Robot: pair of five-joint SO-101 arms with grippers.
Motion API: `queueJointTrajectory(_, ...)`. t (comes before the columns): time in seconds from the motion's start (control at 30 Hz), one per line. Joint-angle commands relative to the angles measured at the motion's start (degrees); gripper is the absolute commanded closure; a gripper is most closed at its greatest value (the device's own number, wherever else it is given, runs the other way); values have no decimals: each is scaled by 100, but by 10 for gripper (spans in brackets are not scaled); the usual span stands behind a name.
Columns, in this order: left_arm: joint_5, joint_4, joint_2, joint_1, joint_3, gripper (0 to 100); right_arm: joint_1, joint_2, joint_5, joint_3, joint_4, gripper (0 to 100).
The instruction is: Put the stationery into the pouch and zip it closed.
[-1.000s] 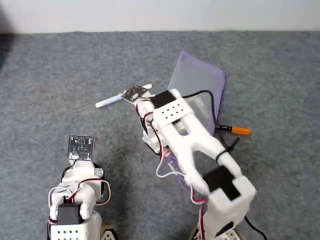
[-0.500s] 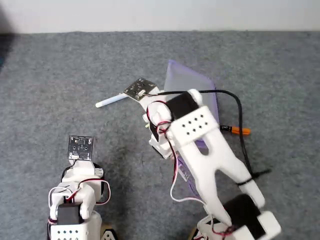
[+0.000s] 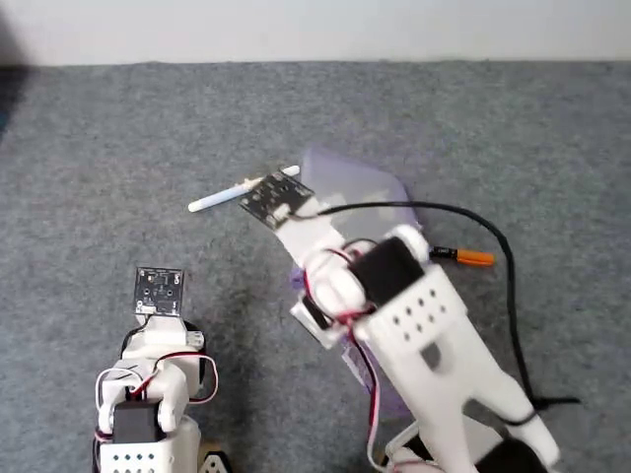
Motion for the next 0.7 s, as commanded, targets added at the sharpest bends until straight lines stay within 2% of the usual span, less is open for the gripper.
queueJointTrajectory(0.0, -35, 18, -70, 26, -48, 986, -31, -673, -44, 325, 207, 989)
queueJointTrajectory(0.13, -62, -26, -70, -9, -488, 985, -22, -1156, -35, 818, 145, 989)
queueJointTrajectory(0.3, -26, -923, -70, 185, -866, 985, -13, -1622, -35, 1204, -453, 989)
queueJointTrajectory(0.43, 9, -1213, -70, 396, -1086, 985, -13, -1859, -35, 1222, -884, 989)
queueJointTrajectory(0.57, 747, -914, -62, 1037, -1631, 969, -13, -1965, -35, 1222, -945, 989)
queueJointTrajectory(0.67, 1160, -914, -62, 1556, -1798, 865, 92, -2044, -35, 1222, -954, 989)
